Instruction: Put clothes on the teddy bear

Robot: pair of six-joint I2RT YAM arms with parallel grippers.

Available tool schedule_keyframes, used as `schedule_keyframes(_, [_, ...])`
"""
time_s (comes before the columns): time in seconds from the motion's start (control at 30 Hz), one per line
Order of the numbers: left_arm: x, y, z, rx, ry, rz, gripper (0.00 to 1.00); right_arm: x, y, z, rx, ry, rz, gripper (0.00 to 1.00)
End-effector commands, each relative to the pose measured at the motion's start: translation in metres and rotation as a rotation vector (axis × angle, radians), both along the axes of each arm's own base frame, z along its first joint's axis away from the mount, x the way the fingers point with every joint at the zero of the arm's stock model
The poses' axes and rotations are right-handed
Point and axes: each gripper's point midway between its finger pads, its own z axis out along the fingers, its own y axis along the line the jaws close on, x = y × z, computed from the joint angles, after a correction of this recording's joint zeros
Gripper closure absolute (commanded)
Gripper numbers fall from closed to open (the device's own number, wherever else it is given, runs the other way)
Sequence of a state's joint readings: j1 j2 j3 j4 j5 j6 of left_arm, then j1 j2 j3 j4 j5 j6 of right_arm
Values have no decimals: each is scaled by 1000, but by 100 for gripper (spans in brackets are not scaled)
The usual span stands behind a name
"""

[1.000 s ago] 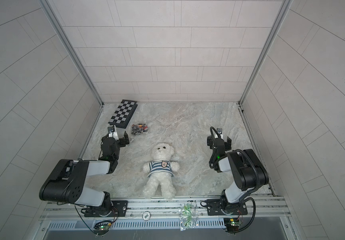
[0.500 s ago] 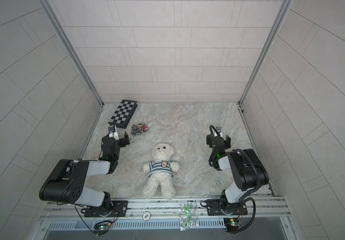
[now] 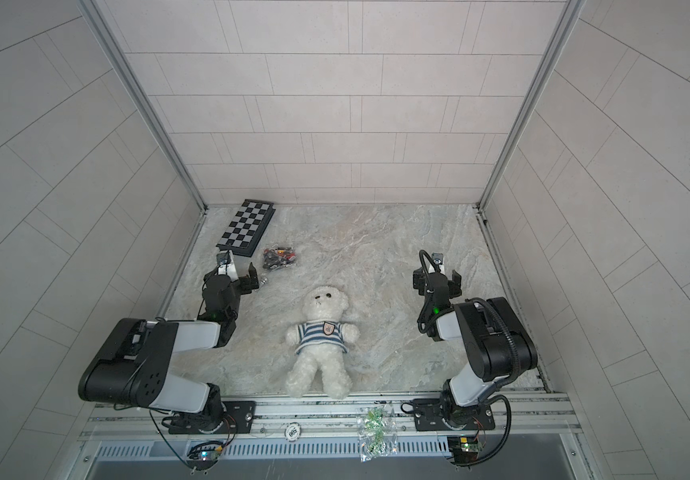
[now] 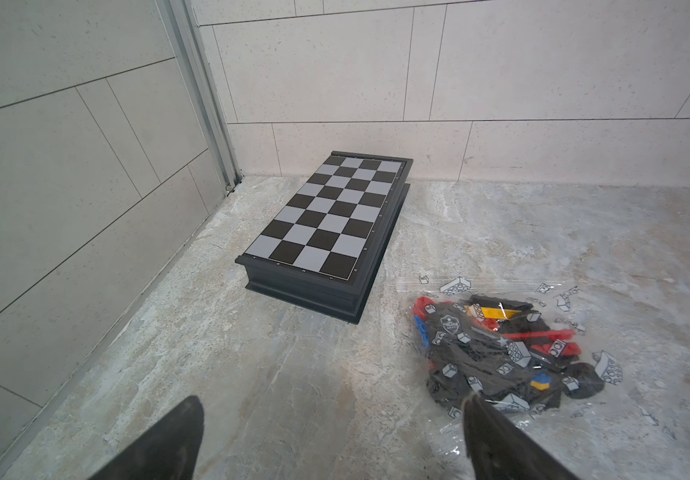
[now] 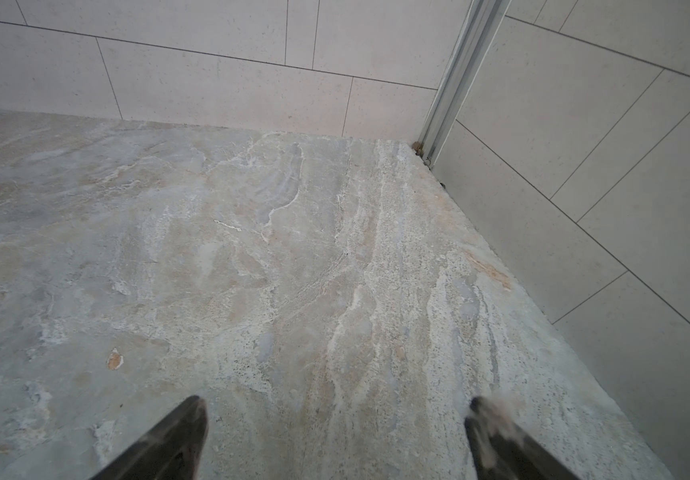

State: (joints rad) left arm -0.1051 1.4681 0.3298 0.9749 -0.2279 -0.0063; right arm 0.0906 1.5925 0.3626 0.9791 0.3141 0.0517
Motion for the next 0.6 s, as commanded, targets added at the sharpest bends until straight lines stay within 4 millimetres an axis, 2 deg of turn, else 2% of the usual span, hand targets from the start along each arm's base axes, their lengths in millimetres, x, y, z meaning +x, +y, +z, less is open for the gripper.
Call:
schedule_keyframes(0.0, [5, -1, 7, 8, -13, -1, 0, 1, 0, 2, -5, -5, 4, 0])
schedule_keyframes(0.1, [5, -1, 7, 7, -13, -1, 0, 2, 2, 3, 1, -7, 17, 0])
schedule_keyframes(0.17, [5, -1, 7, 8, -14, -2, 0, 9, 19, 0, 3, 21, 128, 3])
schedule_keyframes(0.23, [5, -1, 7, 8, -14, 0, 0, 9, 24, -1, 13, 19, 168, 3])
schedule_keyframes(0.57, [5, -2, 6, 9, -11, -5, 0, 8, 18, -1, 13, 23, 133, 1])
